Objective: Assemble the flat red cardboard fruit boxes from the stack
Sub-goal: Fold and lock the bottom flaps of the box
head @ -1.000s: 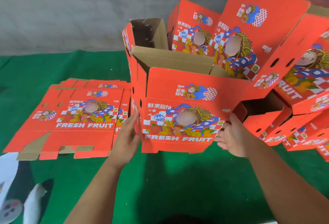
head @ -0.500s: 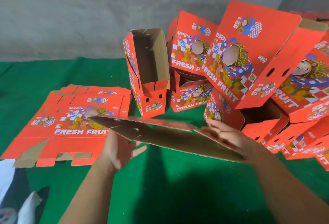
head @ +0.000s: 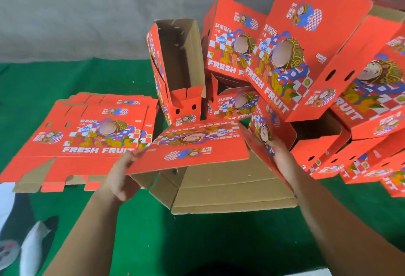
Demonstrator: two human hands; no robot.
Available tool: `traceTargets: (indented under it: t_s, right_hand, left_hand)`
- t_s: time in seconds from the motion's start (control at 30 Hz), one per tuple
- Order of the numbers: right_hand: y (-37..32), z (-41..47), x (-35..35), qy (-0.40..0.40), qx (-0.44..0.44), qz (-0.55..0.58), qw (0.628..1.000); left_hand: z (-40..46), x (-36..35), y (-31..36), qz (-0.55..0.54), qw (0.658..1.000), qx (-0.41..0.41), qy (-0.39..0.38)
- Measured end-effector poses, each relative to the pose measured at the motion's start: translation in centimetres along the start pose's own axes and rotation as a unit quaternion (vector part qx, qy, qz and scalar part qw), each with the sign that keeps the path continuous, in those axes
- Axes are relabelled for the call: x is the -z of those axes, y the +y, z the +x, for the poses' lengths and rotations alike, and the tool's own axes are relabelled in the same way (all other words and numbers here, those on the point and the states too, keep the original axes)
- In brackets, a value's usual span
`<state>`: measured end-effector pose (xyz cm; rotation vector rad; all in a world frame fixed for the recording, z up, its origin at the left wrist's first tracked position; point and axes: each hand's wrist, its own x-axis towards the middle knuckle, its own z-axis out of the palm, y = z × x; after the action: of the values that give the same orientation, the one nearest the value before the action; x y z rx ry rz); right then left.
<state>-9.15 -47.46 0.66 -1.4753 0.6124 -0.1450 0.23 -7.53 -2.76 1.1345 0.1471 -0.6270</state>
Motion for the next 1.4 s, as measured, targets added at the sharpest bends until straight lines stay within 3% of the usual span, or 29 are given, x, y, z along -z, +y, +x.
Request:
traceTargets:
  t_s: [0.13, 0.33, 0.53, 0.7, 0.8, 0.9, 1.03, 1.17, 1.3, 1.4]
  right_hand:
    - [1.3, -0.9, -1.7, 0.032, -0.055, -0.074, 0.995]
    - [1.4, -1.3, -1.7, 0.032, -0.168, -0.127, 0.977]
    - [0.6, -2.0, -1.8, -0.063, -0.218, 0.001, 0.974]
    - [2.3, -2.4, -0.6, -0.105, -0.085, 0.005, 0.991]
    - [2.8, -3.2, 0.0, -0.153, 0.018, -0.028, 0.988]
    - [2.6, -3.4, -0.1, -0.121, 0.075, -0.076, 0.987]
    - [1.8, -2.8, -1.1, -0.065, 0.115, -0.08, 0.988]
    - [1.6, -2.6, -1.9, -0.047, 0.086, -0.044, 0.994]
    - [1.0, -2.6, -2.9, -0.057, 0.046, -0.054, 0.996]
    - [-1.0, -1.8, -3.5, 0.01, 0.07, -0.009, 0.997]
  left_hand:
    - [-0.6, -2.1, -2.5, 0.116, 0.993, 0.003, -0.021]
    - [-0.8, -2.8, -5.5, 0.091, 0.993, -0.062, 0.029]
    - [-0.1, -4.4, -6.0, 0.184, 0.971, -0.152, -0.002]
    - [0.3, -4.3, -5.6, 0.171, 0.971, -0.149, 0.077]
    - [0.3, -5.2, -5.1, 0.19, 0.963, -0.187, 0.026]
    - [0.4, -6.5, -4.3, 0.172, 0.959, -0.223, 0.03]
    - [0.8, -7.4, -3.5, 0.175, 0.949, -0.259, 0.051]
    - [1.3, -7.8, -3.0, 0.254, 0.926, -0.275, 0.052]
    - [2.2, -7.8, -2.7, 0.303, 0.885, -0.32, 0.15]
    - [2.3, -7.6, -1.9, 0.23, 0.933, -0.269, 0.06]
